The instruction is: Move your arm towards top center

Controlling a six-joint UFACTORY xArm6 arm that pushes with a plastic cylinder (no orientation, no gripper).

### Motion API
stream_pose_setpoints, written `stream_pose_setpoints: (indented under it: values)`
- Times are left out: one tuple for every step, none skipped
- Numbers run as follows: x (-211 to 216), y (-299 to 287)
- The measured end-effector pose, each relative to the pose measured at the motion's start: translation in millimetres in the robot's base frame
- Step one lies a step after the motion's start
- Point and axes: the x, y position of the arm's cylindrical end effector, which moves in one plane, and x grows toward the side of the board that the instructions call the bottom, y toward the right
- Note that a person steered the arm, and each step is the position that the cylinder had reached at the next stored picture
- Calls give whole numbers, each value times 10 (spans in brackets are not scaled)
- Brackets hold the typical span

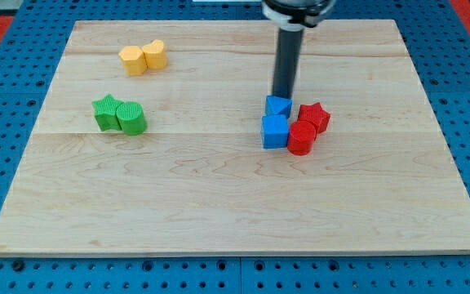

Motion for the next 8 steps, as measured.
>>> stream_pose_setpoints:
  values:
    - [0,-409]
    - [61,-407]
    - [194,-137]
    - [217,47]
    - [212,30]
    - [211,30]
    - [120,-84]
    - [-306,-238]
